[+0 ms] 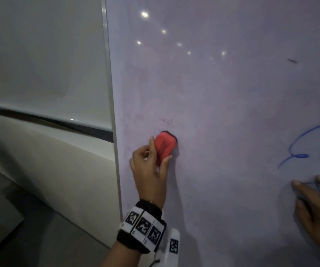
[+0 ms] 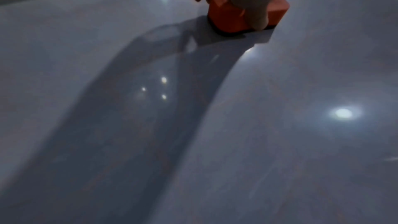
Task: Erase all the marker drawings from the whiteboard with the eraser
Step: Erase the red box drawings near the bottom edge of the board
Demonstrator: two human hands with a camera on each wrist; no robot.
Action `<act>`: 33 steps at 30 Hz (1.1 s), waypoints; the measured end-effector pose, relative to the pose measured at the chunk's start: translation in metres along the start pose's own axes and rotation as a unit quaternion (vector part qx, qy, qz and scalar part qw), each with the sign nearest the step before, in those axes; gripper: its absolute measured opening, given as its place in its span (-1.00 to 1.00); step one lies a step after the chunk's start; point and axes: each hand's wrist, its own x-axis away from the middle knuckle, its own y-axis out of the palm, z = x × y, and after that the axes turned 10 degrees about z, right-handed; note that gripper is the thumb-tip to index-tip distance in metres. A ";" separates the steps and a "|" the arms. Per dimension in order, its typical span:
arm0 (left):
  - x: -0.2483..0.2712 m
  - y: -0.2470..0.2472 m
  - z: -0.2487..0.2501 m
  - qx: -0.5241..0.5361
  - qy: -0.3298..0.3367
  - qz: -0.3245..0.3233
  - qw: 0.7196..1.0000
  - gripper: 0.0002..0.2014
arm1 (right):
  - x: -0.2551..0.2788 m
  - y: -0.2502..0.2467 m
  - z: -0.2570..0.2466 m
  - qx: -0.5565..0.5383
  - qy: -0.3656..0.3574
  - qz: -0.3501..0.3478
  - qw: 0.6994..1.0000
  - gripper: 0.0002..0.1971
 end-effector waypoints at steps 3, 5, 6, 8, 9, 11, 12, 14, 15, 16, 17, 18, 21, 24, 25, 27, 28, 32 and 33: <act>-0.012 0.004 0.016 0.007 0.017 0.005 1.000 -0.36 | -0.008 0.004 0.021 0.014 -0.056 -0.020 0.998 -0.49; -0.028 0.006 0.020 0.036 -0.043 0.050 0.997 -0.37 | -0.028 0.004 0.016 0.026 -0.122 0.007 0.992 -0.51; -0.036 0.007 0.022 0.053 -0.100 0.089 0.990 -0.40 | -0.037 0.001 0.013 0.034 -0.124 0.013 0.992 -0.56; -0.045 0.013 0.037 0.066 -0.142 0.103 0.982 -0.50 | -0.049 -0.003 0.006 0.063 -0.118 0.029 0.991 -0.66; -0.041 0.013 0.053 0.068 -0.084 0.077 0.991 -0.50 | -0.052 -0.005 0.003 0.062 -0.111 0.010 0.992 -0.68; -0.013 0.015 0.077 0.031 0.139 -0.030 0.989 -0.47 | -0.056 -0.007 0.002 0.058 -0.094 -0.004 0.994 -0.69; -0.002 0.015 0.077 0.010 0.205 -0.064 0.977 -0.47 | -0.058 -0.008 0.002 0.056 -0.088 -0.003 0.995 -0.70; -0.013 0.014 0.060 0.016 0.161 -0.040 0.986 -0.50 | -0.061 -0.009 0.002 0.058 -0.100 0.009 0.993 -0.70; -0.026 0.014 0.050 0.036 0.058 0.015 0.998 -0.54 | -0.062 -0.008 0.003 0.073 -0.109 0.028 0.991 -0.69; -0.042 0.013 0.040 0.058 -0.057 0.060 0.995 -0.58 | -0.062 -0.007 0.003 0.086 -0.115 0.044 0.989 -0.69; -0.057 0.012 0.033 0.079 -0.158 0.094 0.980 -0.58 | -0.061 -0.006 0.004 0.083 -0.116 0.043 0.989 -0.70; -0.064 0.012 0.029 0.069 -0.199 0.115 0.971 -0.55 | -0.062 -0.007 0.003 0.080 -0.114 0.042 0.989 -0.71; -0.045 0.011 0.047 0.034 -0.004 0.042 0.999 -0.43 | -0.062 -0.004 0.001 0.067 -0.107 0.035 0.991 -0.70; -0.007 0.013 0.054 -0.018 0.218 -0.116 0.969 -0.50 | -0.062 -0.005 -0.003 0.061 -0.089 -0.002 0.994 -0.67; -0.009 0.011 0.053 -0.023 0.229 -0.133 0.964 -0.50 | -0.061 -0.009 -0.003 0.059 -0.075 -0.016 0.995 -0.67; -0.016 0.008 0.052 -0.027 0.288 -0.119 0.950 -0.51 | -0.065 -0.013 -0.007 0.040 -0.017 -0.020 0.999 -0.70; -0.020 0.007 0.055 -0.025 0.335 -0.121 0.934 -0.53 | -0.069 -0.016 -0.013 0.024 0.021 0.003 0.999 -0.76; -0.040 0.016 0.103 0.022 0.430 -0.187 0.883 -0.50 | -0.117 -0.026 -0.032 0.007 -0.029 0.122 0.992 -0.77; -0.049 0.021 0.119 0.052 0.404 -0.201 0.891 -0.53 | -0.134 -0.030 -0.036 0.024 -0.077 0.108 0.991 -0.77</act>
